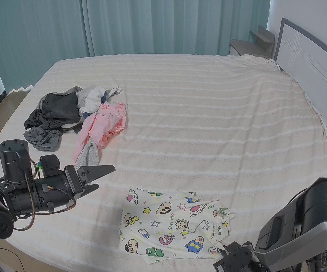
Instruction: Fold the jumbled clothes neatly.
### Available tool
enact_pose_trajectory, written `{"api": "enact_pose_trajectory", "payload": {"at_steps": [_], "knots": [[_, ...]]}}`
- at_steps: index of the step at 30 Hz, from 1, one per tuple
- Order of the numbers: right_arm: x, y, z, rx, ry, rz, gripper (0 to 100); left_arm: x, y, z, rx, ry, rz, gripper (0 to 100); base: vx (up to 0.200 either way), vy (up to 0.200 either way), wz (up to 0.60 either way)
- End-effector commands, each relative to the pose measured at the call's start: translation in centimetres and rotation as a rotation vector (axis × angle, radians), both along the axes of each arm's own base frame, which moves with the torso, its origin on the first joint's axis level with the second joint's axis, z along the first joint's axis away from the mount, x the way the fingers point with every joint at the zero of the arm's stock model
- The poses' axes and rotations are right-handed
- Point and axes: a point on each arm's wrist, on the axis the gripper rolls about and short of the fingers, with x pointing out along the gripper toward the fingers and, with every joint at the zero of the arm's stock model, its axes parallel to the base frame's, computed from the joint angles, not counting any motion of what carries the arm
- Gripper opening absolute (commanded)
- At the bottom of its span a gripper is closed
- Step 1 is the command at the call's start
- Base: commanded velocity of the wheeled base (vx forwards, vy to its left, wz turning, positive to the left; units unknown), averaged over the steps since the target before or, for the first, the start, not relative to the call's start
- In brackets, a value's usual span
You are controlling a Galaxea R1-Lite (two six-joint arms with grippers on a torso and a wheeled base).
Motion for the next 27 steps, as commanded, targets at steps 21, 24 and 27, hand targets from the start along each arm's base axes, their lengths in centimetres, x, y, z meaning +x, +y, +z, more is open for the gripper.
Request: {"api": "enact_pose_trajectory", "payload": {"at_steps": [21,24,27], "knots": [[-1.9,-0.5,-0.9,-0.071,0.031,-0.008,0,1.7,-2.8,-7.7,0.138,0.288,-0.098,100,0.0,0.0,0.0],[-2.0,-0.6,-0.9,-0.079,0.036,-0.011,0,1.6,-3.0,-8.3,0.167,0.295,-0.118,100,0.0,0.0,0.0],[-2.5,-0.4,-0.9,-0.082,0.042,0.007,0,1.6,-3.2,-8.6,0.183,0.3,-0.129,100,0.0,0.0,0.0]]}}
